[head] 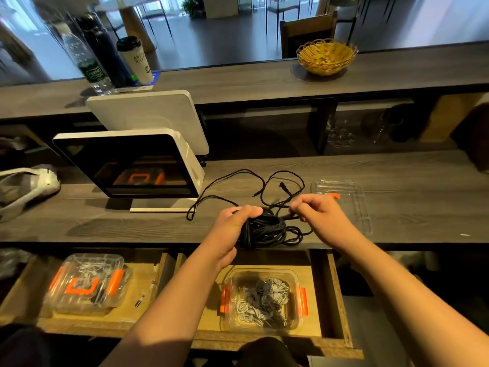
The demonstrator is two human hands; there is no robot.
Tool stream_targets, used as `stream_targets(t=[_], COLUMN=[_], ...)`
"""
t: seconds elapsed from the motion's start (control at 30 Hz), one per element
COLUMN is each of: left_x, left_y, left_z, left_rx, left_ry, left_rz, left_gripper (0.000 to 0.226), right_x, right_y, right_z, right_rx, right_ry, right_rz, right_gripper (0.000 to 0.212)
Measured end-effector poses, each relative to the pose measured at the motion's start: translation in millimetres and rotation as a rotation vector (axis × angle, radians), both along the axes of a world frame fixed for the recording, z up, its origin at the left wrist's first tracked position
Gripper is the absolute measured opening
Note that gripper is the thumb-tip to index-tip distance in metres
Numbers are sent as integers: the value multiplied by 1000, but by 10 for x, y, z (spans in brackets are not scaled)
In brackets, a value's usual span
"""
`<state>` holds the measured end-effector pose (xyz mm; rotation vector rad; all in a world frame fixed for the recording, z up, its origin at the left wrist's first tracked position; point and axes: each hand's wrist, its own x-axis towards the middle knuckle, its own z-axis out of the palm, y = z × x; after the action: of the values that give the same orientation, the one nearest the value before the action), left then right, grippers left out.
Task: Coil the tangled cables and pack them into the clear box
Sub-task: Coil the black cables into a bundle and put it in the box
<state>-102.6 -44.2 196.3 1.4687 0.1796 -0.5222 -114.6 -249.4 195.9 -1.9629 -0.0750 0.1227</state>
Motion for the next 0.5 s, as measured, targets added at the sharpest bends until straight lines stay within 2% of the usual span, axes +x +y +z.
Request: stream_targets(t=[0.07,0.13,0.3,0.5], left_x=[-11,-17,-70,-97], left_y=[-2,-11,-104,-144], left_z=[3,-1,-5,-10], left_rx=[7,31,85,47], left_ry=[-11,-36,-111,-77], left_rz=[-15,-20,-92,-46], left_gripper=[25,16,13,15], right_x=[-10,-6,-27,-17], right_y=[2,12,132,184], right_z=[-5,-7,-64,-57], right_rx=[-190,-292,-343,-650], right_ry=[28,36,50,-82], right_rz=[68,85,115,203], right_gripper=[18,9,49,49])
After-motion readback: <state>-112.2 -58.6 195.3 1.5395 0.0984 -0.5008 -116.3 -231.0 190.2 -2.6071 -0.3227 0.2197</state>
